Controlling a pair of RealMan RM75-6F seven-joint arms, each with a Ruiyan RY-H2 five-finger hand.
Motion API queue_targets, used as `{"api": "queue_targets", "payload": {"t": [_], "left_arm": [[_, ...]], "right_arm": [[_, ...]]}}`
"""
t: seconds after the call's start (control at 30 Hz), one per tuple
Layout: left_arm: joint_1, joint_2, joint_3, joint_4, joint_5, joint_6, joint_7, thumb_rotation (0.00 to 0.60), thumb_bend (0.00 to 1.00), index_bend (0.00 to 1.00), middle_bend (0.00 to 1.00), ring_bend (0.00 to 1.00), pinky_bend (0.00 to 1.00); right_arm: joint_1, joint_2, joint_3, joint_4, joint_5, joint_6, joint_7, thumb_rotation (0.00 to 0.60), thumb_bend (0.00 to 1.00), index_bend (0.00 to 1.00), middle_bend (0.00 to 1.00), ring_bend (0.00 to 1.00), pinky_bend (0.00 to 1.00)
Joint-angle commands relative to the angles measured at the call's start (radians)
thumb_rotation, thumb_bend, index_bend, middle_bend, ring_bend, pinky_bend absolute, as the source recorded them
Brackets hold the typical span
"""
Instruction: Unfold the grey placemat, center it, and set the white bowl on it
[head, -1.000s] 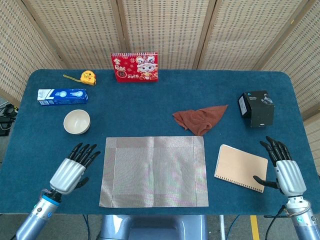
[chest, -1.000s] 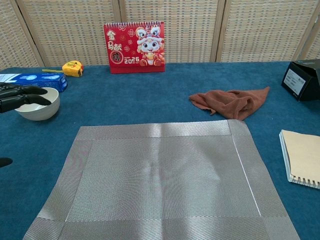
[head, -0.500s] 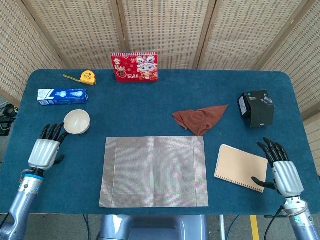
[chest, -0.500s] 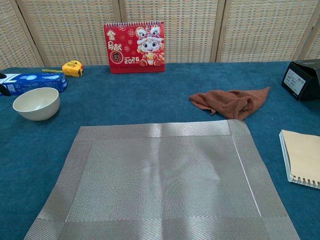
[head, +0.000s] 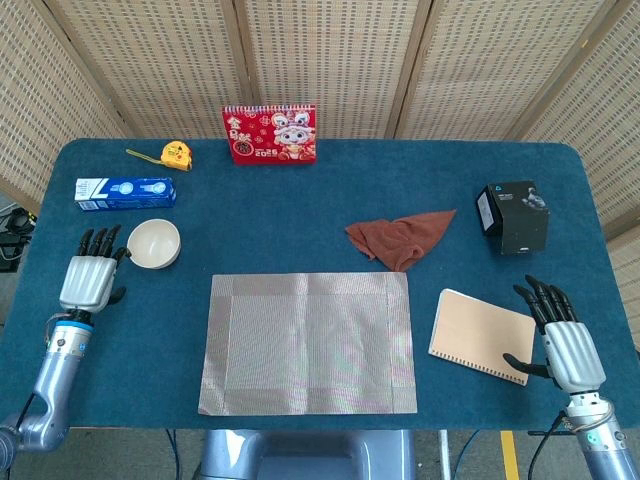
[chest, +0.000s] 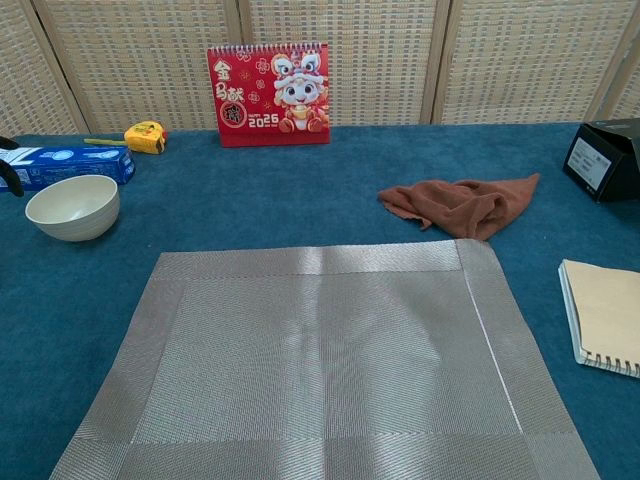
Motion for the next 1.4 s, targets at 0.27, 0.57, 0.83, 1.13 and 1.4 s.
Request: {"api": "queue_targets", "payload": {"t": [0.27, 0.57, 0.83, 1.13, 1.4], "left_arm": [[-0.056, -0.084, -0.032, 0.094, -0.056, -0.077, 0.064, 0.600, 0.24, 0.34, 0.00, 0.00, 0.00], [-0.095, -0.146, -0.056, 0.169, -0.092, -0.126, 0.081, 0.600, 0.32, 0.37, 0.00, 0.00, 0.00], [-0.113, -0.197, -0.054, 0.237, -0.097, -0.151, 0.081, 0.600, 0.37, 0.45, 0.00, 0.00, 0.00], [-0.117, -0.226, -0.050, 0.274, -0.078, -0.141, 0.057, 0.600, 0.53, 0.71, 0.00, 0.00, 0.00], [-0.103, -0.210, -0.038, 0.235, -0.033, -0.087, 0.034, 0.600, 0.55, 0.72, 0.00, 0.00, 0.00]], "right_arm": [[0.001, -0.003, 0.003, 0.009, 0.010, -0.006, 0.001, 0.600, 0.13, 0.14, 0.00, 0.00, 0.00], [0.005, -0.008, 0.007, 0.023, 0.023, -0.018, 0.001, 0.600, 0.13, 0.14, 0.00, 0.00, 0.00], [0.006, -0.011, 0.008, 0.029, 0.023, -0.018, -0.001, 0.600, 0.13, 0.14, 0.00, 0.00, 0.00], [0.008, -0.015, 0.008, 0.039, 0.025, -0.024, 0.003, 0.600, 0.13, 0.14, 0.00, 0.00, 0.00], [0.006, -0.011, 0.005, 0.031, 0.015, -0.016, 0.010, 0.600, 0.13, 0.14, 0.00, 0.00, 0.00]]}}
